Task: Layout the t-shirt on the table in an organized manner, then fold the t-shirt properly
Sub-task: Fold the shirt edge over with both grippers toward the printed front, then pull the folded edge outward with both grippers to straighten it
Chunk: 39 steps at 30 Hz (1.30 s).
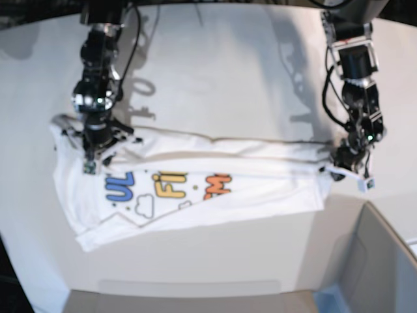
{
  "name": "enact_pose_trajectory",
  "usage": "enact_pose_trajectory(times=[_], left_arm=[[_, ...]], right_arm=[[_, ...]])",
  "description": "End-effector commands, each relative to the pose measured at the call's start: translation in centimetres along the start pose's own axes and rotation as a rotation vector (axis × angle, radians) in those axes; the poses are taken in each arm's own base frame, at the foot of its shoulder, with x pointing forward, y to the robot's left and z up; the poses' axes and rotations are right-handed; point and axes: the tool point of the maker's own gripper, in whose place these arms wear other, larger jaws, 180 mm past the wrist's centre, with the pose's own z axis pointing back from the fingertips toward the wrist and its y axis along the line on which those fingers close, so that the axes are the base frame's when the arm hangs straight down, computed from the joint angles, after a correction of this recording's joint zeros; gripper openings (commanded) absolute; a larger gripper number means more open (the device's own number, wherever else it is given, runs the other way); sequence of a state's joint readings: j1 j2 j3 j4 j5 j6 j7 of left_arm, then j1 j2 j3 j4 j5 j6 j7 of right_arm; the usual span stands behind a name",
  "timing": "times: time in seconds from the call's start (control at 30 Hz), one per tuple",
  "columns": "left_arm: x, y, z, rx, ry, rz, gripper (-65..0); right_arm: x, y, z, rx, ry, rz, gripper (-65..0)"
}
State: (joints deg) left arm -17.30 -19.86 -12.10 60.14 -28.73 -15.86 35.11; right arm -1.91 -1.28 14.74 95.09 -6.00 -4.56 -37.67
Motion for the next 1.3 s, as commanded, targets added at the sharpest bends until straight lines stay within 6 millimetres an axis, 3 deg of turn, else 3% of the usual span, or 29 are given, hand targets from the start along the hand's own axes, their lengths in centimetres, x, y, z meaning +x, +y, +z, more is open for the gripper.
enact_pose_trajectory(times=[0.0, 0.23, 0.53, 0.63, 0.77, 0.93, 1.1, 1.2, 1.27], left_arm=[[3.3, -0.1, 0.4, -0.006, -0.091, -0.009, -65.0], [4.1, -0.2, 0.4, -0.009, -0.142, -0.013, -65.0], [4.7, -0.3, 0.5, -0.009, -0.169, -0.009, -64.9], [4.6, -0.1, 0.6, -0.005, -0.170, -0.007, -56.1], [4.5, 0.0, 0.6, -0.003, -0.163, -0.008, -48.5], [4.4, -0.1, 0.6, -0.004, -0.160, -0.008, -45.4], [5.4, -0.8, 2.0, -0.023, -0.208, -0.042, -45.4], [7.2, -2.1, 3.4, -0.048, -0.270, -0.075, -45.4], [7.4, -2.5, 4.2, -0.056, -0.289, -0.093, -45.4]], right_arm=[[2.0, -0.3, 0.1, -0.012, -0.063, 0.002, -65.0], [3.4, -0.3, -0.2, -0.013, -0.089, -0.001, -65.0], [3.1, 0.0, -2.2, -0.010, -0.049, -0.002, -65.0], [3.3, 0.1, -2.5, -0.008, -0.045, -0.004, -65.0], [3.8, 0.1, -2.3, -0.008, -0.061, -0.004, -53.4], [5.8, -0.1, -1.3, -0.012, -0.121, -0.007, -41.3], [8.3, -0.4, 0.9, -0.019, -0.211, -0.007, -40.2], [9.7, -0.6, 2.3, -0.023, -0.265, -0.006, -40.2], [9.6, -1.0, 3.1, -0.042, -0.274, 0.012, -40.2]])
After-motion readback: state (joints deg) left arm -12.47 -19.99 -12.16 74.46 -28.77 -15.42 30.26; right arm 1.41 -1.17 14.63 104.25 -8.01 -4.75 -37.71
